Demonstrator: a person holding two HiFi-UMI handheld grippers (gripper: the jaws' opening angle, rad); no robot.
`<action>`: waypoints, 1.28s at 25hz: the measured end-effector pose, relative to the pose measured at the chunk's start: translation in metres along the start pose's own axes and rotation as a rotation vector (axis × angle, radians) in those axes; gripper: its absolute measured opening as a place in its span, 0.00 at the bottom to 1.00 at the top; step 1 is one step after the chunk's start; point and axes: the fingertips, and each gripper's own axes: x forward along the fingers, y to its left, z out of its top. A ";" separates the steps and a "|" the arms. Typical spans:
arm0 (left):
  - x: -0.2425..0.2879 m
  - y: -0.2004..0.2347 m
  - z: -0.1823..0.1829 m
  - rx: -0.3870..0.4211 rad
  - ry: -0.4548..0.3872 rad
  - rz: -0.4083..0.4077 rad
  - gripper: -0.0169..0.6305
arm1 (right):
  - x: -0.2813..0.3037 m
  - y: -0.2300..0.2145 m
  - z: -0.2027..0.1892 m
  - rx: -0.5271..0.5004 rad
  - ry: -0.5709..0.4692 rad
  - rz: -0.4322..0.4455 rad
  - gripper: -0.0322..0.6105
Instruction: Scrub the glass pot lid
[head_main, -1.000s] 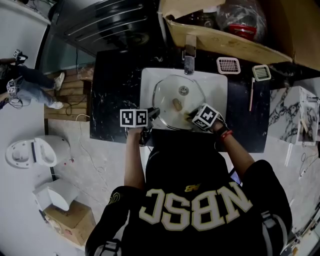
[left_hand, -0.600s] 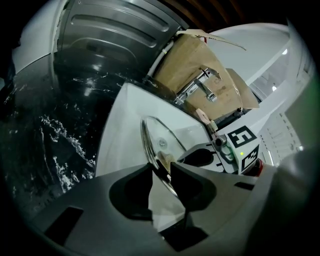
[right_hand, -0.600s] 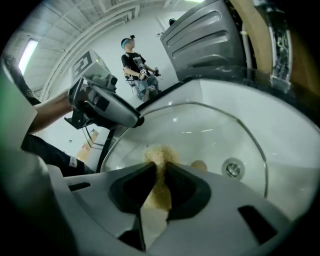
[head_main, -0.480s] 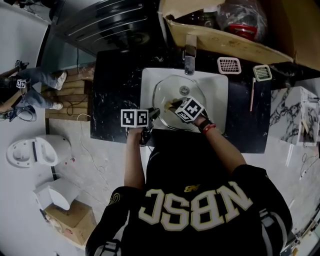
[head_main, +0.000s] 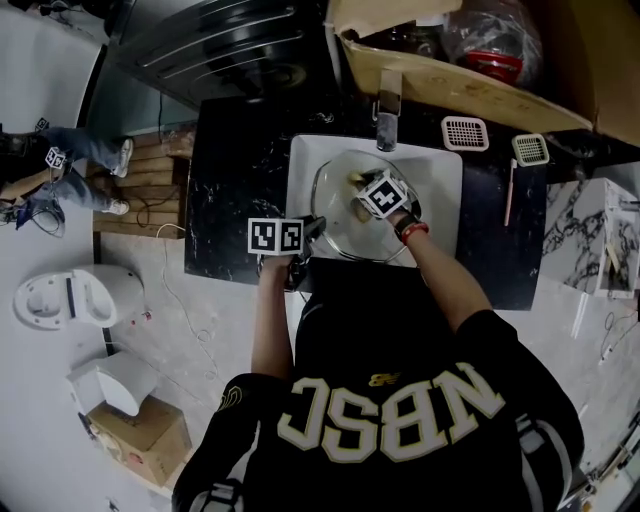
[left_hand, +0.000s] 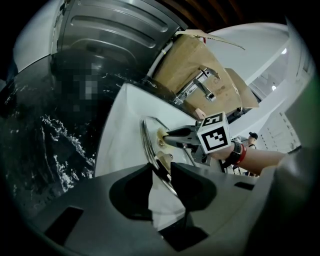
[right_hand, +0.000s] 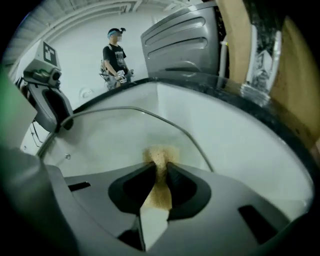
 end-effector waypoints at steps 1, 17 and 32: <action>0.000 0.000 0.000 0.001 0.001 0.002 0.22 | 0.001 -0.011 -0.009 0.023 0.015 -0.029 0.18; -0.002 -0.002 0.000 -0.017 -0.009 -0.014 0.22 | -0.055 -0.014 -0.106 0.045 0.241 -0.004 0.17; -0.002 0.000 0.000 0.005 0.010 0.013 0.22 | -0.051 0.096 -0.033 0.092 0.116 0.292 0.17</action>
